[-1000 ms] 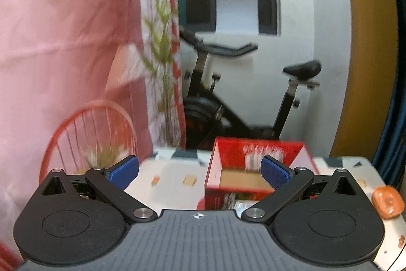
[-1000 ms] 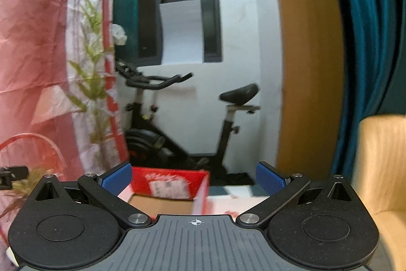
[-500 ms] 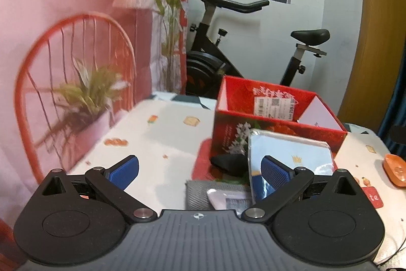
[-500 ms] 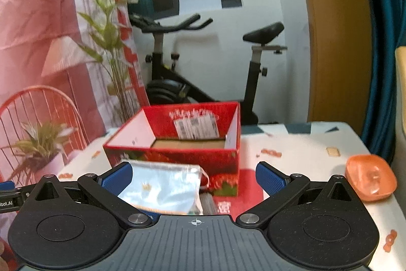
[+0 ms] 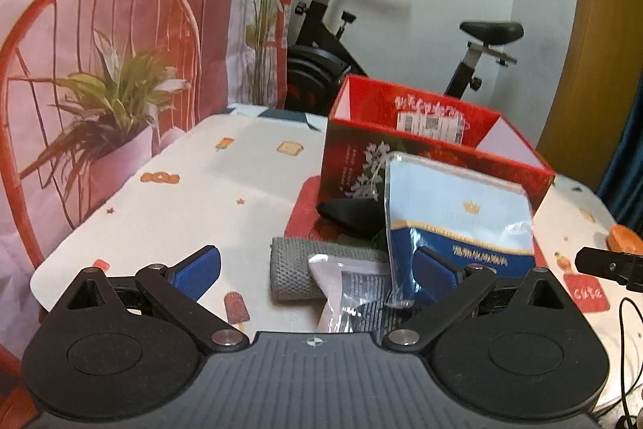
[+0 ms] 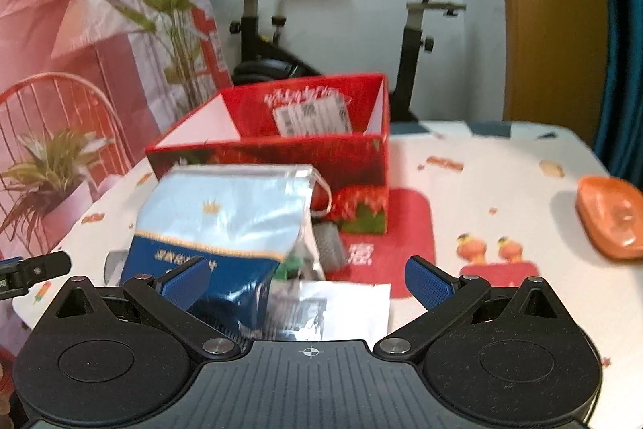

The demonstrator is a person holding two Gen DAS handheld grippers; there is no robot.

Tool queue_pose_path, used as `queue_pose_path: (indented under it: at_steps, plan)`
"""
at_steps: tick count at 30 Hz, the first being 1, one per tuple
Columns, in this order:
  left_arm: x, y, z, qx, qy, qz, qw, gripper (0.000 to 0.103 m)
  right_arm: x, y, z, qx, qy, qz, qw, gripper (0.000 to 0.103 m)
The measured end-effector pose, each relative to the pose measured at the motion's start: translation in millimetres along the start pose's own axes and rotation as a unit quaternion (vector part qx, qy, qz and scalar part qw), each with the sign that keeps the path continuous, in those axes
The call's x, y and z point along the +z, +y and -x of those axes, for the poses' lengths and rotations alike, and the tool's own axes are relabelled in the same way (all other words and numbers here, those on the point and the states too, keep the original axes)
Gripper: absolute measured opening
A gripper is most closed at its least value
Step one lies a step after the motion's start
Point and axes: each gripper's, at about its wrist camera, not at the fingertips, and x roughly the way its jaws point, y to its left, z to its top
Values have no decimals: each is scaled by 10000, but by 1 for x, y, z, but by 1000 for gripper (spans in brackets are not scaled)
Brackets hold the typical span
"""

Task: Organize soft objects
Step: 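Lower both grippers toward the blue-and-white cotton pad bag, then close both grippers on the cotton pad bag and lift it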

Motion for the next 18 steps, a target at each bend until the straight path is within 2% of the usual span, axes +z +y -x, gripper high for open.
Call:
queue_pose_path:
  at_steps: [3,7,8,9,11,14,18]
  plan:
    - [-1,-3,-9,47,202,-147,9997,94,-4,-2,-7,59,92,-30,9999,97]
    - [-1,-4,-17,-78,308,-264,9991,83,-5,-2,-17,173,262,53,9995,92]
    - [-1,-4,-19,-110,325,-293,9990,75,-5,-1,-19,243,299,102,9992,90]
    - [-1,-3,-21,-174,342,-302,9988,62,-6,2,-22,310,335,168,9988,87]
    - [1,-3,-26,-392,415,-291,9979,51,-6,4,-27,379,402,255,9981,81]
    - [4,-4,-33,-685,487,-307,9960,51,-6,4,-37,477,547,217,9971,78]
    - [10,-12,-42,-821,504,-410,9945,51,-5,1,-46,589,644,68,9962,69]
